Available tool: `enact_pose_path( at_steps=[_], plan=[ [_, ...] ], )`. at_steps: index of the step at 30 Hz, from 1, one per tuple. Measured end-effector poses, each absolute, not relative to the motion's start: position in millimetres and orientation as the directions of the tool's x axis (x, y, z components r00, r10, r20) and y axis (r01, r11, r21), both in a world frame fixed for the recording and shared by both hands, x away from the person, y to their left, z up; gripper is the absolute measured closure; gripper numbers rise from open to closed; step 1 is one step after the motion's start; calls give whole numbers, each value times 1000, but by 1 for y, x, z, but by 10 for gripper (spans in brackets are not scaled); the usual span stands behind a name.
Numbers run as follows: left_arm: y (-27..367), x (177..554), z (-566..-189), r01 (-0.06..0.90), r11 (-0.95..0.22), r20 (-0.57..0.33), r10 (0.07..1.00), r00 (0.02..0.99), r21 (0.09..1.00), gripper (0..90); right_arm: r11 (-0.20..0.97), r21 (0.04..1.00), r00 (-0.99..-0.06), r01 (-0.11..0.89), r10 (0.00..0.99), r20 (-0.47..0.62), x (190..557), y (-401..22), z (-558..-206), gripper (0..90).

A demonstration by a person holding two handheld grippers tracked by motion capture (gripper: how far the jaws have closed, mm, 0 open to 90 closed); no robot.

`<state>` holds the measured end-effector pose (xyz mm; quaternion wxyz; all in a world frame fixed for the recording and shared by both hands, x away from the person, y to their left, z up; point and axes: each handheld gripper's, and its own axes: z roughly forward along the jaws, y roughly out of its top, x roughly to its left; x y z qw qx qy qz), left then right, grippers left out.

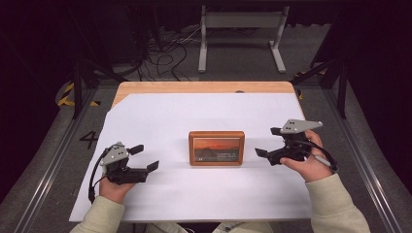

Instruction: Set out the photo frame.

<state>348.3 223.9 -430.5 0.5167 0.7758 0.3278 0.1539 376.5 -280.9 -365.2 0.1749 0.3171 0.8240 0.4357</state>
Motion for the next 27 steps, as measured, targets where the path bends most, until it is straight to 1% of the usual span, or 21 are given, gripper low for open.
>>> enact_pose_path(
  at_steps=[7,14,19,24,27],
  plan=[
    [226,349,-431,344,-231,-108,669,735,910,128,325,876,-661,356,750,-9,362,-296,-388,62],
    [228,350,-433,337,-206,-119,670,733,919,116,265,901,-605,345,796,-2,356,-306,-411,61],
    [228,350,-432,330,-194,-120,673,730,924,105,272,898,-586,346,810,-20,353,-312,-430,61],
    [227,352,-434,339,-199,-111,696,709,920,104,269,894,-575,359,818,-15,356,-315,-438,60],
    [227,353,-434,347,-193,-124,691,712,918,100,270,895,-577,356,816,-16,357,-314,-438,58]
  ],
)
